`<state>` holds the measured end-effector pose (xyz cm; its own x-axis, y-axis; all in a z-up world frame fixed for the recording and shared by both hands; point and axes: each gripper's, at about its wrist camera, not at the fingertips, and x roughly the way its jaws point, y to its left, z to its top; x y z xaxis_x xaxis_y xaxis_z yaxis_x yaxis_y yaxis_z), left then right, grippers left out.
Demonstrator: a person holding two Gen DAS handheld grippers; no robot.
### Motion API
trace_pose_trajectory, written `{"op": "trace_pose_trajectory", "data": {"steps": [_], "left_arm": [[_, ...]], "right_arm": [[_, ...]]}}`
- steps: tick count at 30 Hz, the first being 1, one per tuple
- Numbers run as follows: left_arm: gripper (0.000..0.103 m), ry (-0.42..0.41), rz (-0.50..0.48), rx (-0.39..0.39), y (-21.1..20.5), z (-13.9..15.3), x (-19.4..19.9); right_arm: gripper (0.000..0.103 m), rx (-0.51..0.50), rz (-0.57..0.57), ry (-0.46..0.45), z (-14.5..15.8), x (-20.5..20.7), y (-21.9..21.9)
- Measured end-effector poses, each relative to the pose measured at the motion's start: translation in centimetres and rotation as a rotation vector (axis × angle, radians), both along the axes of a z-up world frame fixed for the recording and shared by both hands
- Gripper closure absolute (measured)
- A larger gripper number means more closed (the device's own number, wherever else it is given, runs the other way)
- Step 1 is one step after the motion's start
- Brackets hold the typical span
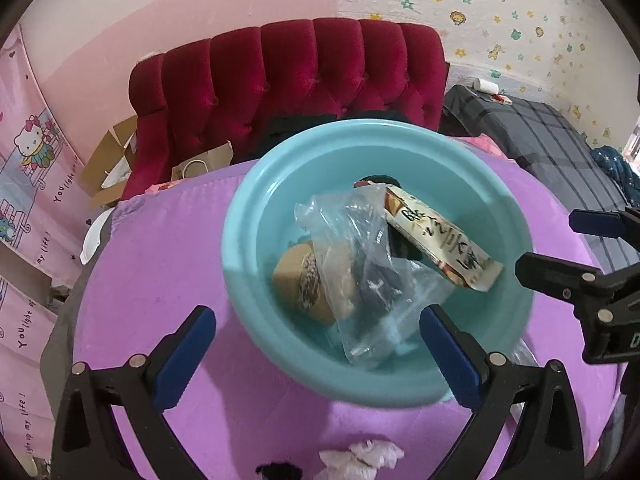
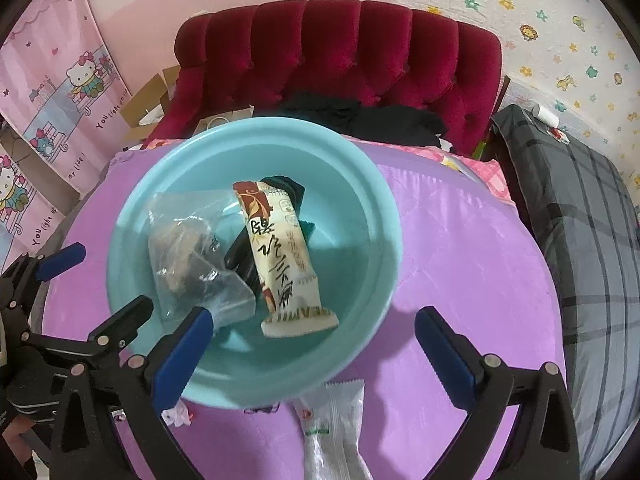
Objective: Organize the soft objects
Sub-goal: 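Withdraw both tools from the basin toward the foil and white packet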
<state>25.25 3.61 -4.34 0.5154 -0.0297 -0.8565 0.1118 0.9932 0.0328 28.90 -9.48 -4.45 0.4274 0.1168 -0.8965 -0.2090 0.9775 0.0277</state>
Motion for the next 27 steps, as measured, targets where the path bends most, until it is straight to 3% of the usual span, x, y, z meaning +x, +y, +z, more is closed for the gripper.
{"op": "trace_pose_trajectory", "data": {"steps": [16, 27], "left_arm": [[0.000, -0.041, -0.004, 0.016, 0.9, 3.0, -8.1], [0.000, -0.054, 0.000, -0.015, 1.3, 2.2, -13.6]], "right_arm": [[0.000, 0.020, 0.032, -0.030, 3.0, -7.8, -1.2], [0.000, 0.000, 0.036, -0.043, 1.7, -13.2, -1.9]]}}
